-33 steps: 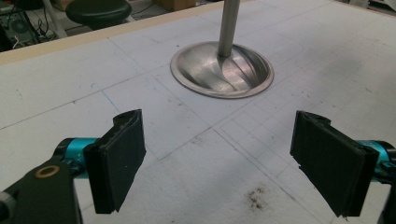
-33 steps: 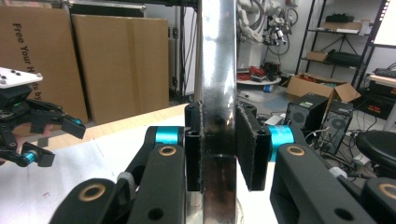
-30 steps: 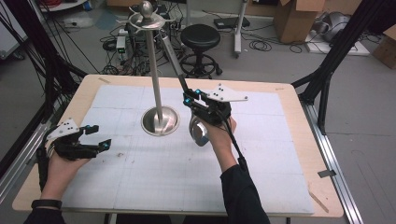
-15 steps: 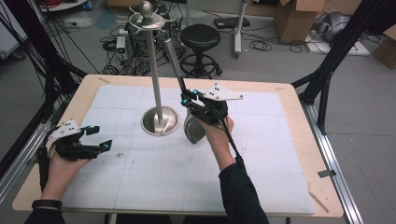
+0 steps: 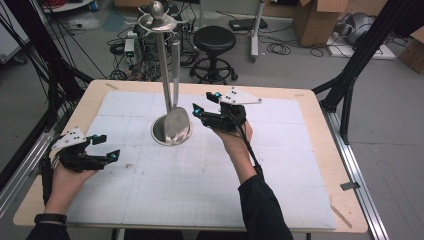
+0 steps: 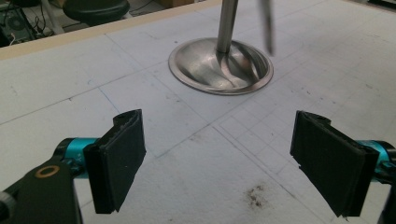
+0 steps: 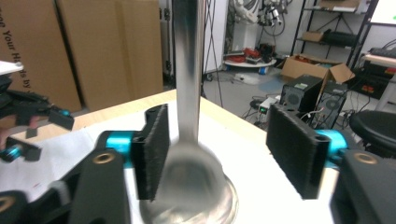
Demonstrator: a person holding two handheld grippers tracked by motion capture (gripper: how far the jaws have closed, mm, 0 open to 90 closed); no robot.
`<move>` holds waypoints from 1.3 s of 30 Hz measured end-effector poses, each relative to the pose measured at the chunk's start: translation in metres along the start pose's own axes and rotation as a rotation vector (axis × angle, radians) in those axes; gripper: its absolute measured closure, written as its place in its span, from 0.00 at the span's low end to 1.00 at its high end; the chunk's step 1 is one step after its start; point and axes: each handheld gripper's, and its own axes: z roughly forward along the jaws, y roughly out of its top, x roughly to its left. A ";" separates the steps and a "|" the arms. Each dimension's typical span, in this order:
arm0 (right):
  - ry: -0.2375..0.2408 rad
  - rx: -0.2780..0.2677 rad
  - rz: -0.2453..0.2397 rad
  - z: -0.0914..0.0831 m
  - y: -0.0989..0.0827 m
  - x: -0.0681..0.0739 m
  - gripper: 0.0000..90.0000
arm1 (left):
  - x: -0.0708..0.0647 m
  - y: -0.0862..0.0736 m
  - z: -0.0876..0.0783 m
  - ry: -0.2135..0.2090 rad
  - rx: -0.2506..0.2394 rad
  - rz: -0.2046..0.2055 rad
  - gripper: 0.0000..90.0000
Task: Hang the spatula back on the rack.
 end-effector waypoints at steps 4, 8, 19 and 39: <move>0.002 0.018 -0.019 -0.020 -0.003 -0.004 0.32 | 0.000 0.001 -0.002 0.006 -0.014 -0.003 0.20; -0.018 0.035 -0.040 -0.046 -0.013 -0.010 0.25 | 0.001 0.001 -0.002 0.009 -0.021 -0.008 0.20; -0.103 0.067 -0.004 -0.116 -0.064 -0.030 0.20 | 0.001 0.002 -0.002 0.011 -0.062 -0.022 0.20; -0.176 0.159 0.109 -0.160 -0.132 -0.065 0.17 | 0.000 0.004 0.000 0.041 -0.123 -0.013 0.21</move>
